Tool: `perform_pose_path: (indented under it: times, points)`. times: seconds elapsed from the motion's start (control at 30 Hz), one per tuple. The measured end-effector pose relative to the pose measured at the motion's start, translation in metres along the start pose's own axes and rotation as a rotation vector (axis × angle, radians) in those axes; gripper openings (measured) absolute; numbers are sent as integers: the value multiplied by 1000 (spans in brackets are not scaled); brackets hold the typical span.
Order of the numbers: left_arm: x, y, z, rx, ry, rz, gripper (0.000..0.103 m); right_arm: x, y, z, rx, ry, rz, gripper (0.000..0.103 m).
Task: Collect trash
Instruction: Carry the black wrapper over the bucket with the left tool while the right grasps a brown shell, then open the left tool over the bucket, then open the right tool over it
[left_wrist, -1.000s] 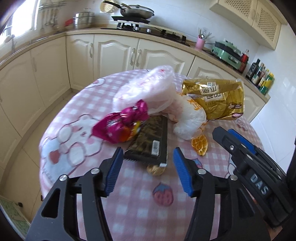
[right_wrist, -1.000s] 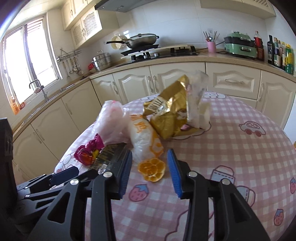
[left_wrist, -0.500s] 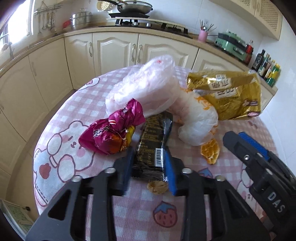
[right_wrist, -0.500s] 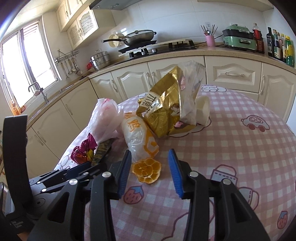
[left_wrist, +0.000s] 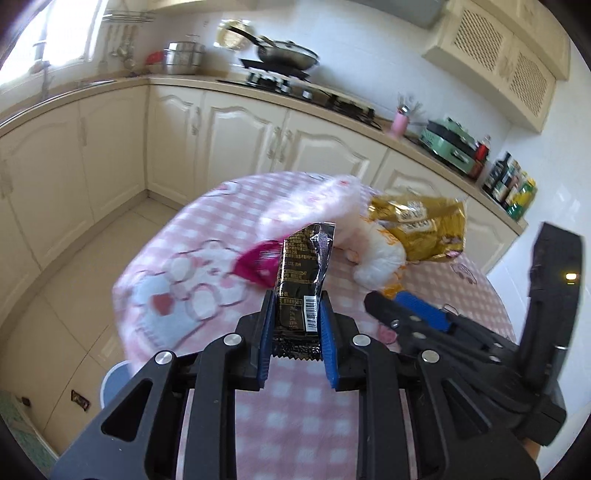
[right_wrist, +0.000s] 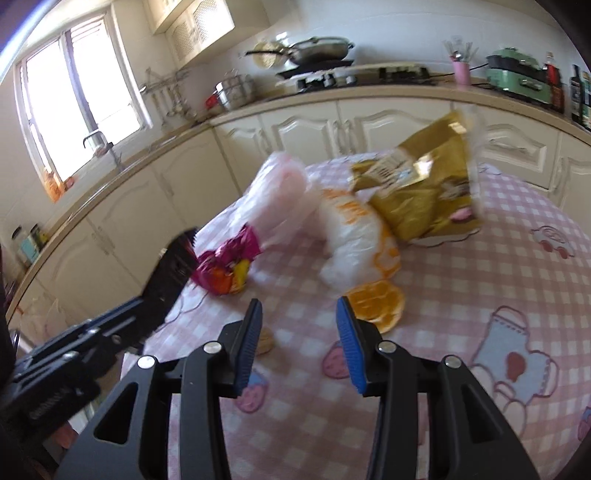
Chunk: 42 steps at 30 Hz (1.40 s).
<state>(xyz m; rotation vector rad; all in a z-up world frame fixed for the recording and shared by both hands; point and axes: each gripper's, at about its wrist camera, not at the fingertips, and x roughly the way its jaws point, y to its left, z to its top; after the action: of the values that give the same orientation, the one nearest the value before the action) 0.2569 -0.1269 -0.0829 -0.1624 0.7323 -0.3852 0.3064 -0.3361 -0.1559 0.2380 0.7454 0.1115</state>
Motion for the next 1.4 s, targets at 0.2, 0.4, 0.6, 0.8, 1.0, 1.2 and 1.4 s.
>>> perform_pose_path:
  times: [0.2,0.4,0.6,0.8,1.0,1.2,1.4]
  points:
    - [-9,27,-5,-36,-4,56,21,35,35,-4,-113,133,-17,41]
    - [-21,48,-6,-63,-19,69,21,33,55,-7,-165,115,-42,24]
    - [-36,79,-17,-101,-23,100,21,12,95,-8,-197,68,73,24]
    - [-50,128,-28,-175,-15,176,21,16,156,-10,-233,68,248,24]
    - [-62,172,-40,-248,-8,252,21,38,210,-22,-260,104,348,24]
    - [-60,201,-46,-289,9,301,21,65,247,-33,-282,139,383,24]
    - [-53,213,-43,-290,10,305,27,80,255,-35,-278,137,364,24]
